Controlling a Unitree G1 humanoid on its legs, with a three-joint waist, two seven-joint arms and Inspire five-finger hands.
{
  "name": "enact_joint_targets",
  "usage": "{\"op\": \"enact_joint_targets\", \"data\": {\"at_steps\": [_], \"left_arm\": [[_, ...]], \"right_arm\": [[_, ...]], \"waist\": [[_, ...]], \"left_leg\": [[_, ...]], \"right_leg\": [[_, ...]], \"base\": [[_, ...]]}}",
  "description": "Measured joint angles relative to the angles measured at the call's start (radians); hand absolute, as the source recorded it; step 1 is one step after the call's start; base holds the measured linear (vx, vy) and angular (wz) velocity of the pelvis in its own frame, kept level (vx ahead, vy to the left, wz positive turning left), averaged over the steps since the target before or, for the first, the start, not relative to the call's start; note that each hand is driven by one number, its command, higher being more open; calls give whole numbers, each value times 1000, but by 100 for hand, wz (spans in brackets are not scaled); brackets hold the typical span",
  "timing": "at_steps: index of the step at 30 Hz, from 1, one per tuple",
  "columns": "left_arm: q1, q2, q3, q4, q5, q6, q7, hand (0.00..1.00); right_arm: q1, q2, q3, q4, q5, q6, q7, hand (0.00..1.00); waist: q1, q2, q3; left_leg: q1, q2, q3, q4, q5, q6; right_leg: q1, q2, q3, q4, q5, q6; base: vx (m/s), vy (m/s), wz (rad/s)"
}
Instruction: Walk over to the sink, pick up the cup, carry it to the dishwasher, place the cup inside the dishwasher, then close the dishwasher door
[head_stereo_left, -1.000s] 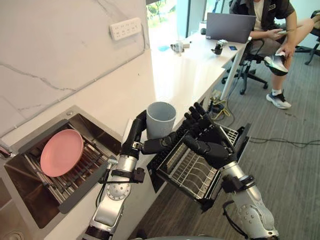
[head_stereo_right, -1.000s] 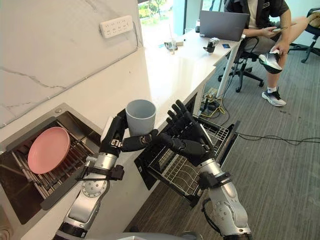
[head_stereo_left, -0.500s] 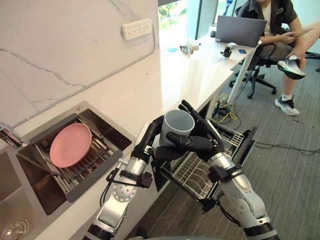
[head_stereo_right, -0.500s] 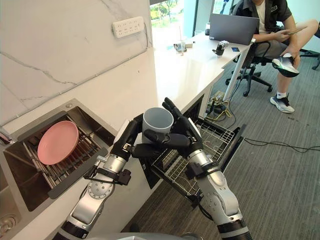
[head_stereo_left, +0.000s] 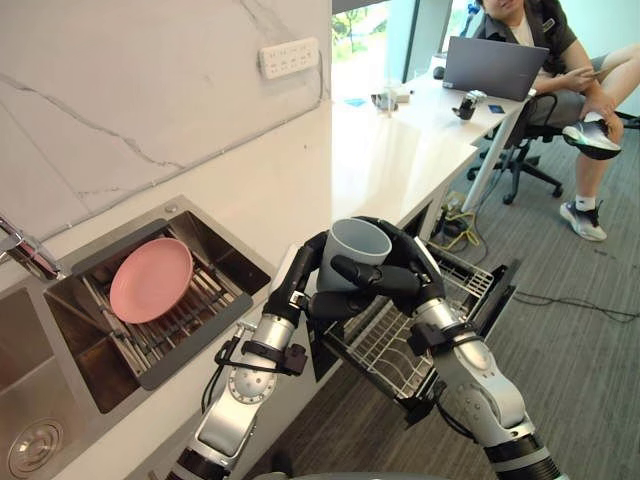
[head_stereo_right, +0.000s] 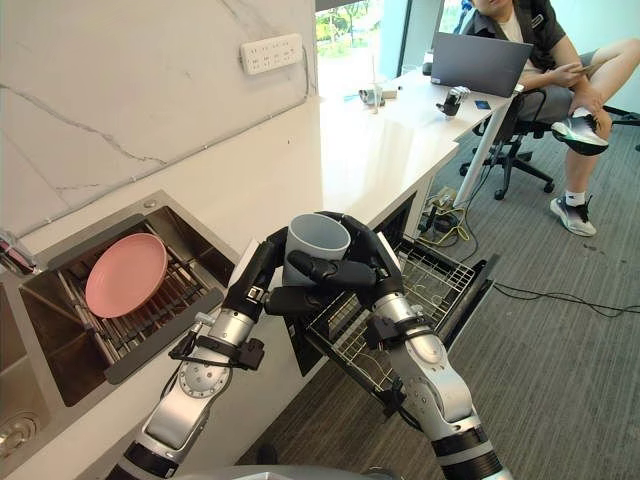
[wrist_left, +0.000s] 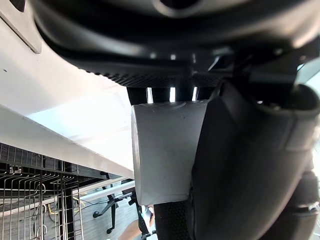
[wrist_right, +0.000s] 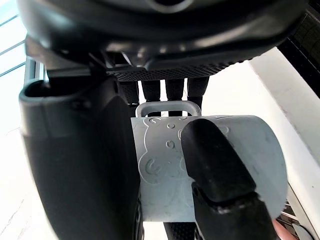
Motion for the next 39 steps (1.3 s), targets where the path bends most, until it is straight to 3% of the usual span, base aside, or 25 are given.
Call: {"op": "enact_joint_targets", "data": {"at_steps": [5, 14, 20, 24, 27, 33, 39], "left_arm": [[-1, -19, -7, 0, 22, 1, 52, 100], [-6, -40, -44, -1, 21, -3, 41, 100], [56, -37, -6, -34, 13, -27, 21, 100], [93, -43, 45, -39, -53, -28, 2, 100], [128, -61, 67, -41, -172, -28, -57, 100], [221, -84, 62, -42, -518, 18, -289, 100], [286, -83, 38, -34, -670, 65, -372, 100]], "right_arm": [[0, 51, 34, -3, -23, -39, -90, 0], [18, 85, -12, -4, -105, -116, -218, 0], [38, 125, -415, -2, -119, -199, -440, 0], [65, 121, -588, -2, -126, -262, -516, 0], [112, 121, -666, -2, -144, -276, -541, 0], [153, 124, -701, 6, -158, -288, -550, 0], [153, 129, -699, 65, -154, -289, -545, 0]], "waist": [[0, 0, -2], [-2, 0, -3], [-4, 0, -3], [-26, 1, -5], [-33, 2, -5], [-30, 5, -9], [-28, 5, -10]], "left_leg": [[-1, 0, 0, 0, 2, 0], [-1, 0, 4, 0, 2, 1], [-1, 0, 5, 0, 3, 1], [-5, 3, 7, 0, 2, 1], [-10, 4, 7, 0, 1, 0], [-30, 2, -3, 0, 1, 0], [-45, -1, -10, 0, 2, 0]], "right_leg": [[0, 0, 0, -2, 3, 0], [0, 1, 5, -6, 9, 1], [0, 1, 5, -9, 9, 2], [0, 5, 4, -19, 12, 1], [-2, 6, 3, -23, 13, 1], [-11, 5, -10, -25, 13, 2], [-19, 3, -16, -23, 13, 3]], "base": [[0, 0, 0], [-2, -1, 0], [0, 0, 0], [0, 0, 0], [-3, -3, 1], [-8, -10, 6], [-4, -6, 4]]}}
